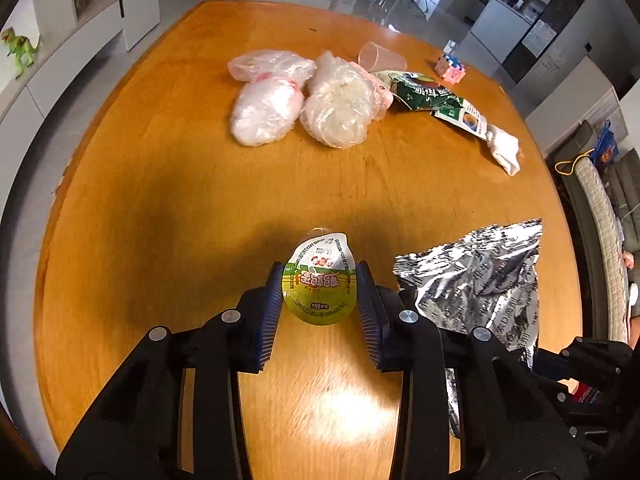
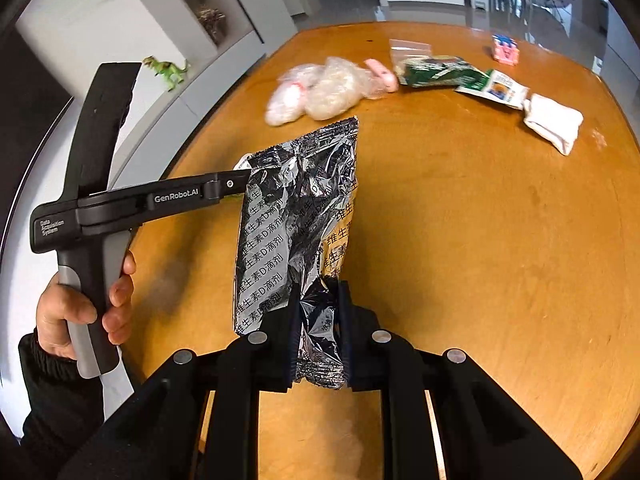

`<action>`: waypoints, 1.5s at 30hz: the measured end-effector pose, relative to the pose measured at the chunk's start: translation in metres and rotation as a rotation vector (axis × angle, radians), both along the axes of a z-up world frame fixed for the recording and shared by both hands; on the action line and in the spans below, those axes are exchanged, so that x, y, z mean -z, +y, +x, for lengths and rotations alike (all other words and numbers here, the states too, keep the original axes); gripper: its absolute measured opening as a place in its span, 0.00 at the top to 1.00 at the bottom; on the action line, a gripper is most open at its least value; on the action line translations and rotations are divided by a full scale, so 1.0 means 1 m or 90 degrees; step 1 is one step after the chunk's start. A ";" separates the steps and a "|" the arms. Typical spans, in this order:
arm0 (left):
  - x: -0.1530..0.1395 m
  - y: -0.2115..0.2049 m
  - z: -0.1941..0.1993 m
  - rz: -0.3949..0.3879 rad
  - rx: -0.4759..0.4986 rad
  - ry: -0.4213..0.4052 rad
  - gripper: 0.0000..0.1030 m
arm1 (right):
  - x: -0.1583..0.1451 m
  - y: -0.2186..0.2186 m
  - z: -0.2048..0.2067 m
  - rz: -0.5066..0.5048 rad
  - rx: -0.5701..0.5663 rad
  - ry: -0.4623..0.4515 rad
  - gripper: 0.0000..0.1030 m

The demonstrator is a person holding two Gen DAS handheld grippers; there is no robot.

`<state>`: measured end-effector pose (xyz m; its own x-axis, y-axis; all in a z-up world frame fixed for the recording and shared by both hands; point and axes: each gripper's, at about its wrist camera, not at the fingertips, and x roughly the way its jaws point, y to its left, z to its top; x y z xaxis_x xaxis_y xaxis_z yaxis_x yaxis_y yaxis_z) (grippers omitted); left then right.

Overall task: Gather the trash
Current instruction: 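Grasp the yellow-green pudding cup with the left gripper while the right gripper grasps the silver foil bag, then carry the pudding cup and foil bag over the bin and open both grippers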

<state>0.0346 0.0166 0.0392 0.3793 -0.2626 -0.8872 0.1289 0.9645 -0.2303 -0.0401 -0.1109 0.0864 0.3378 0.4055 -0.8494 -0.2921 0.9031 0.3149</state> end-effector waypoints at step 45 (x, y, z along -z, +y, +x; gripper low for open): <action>0.054 0.409 -0.367 0.056 -0.573 0.055 0.06 | 0.080 0.410 -0.185 -0.100 -0.507 0.064 0.35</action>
<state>-0.3321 0.4256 -0.0150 0.3392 0.1706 -0.9251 -0.6960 0.7072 -0.1248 -0.2248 0.2994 0.0068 -0.0821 0.3656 -0.9272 -0.8418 0.4726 0.2609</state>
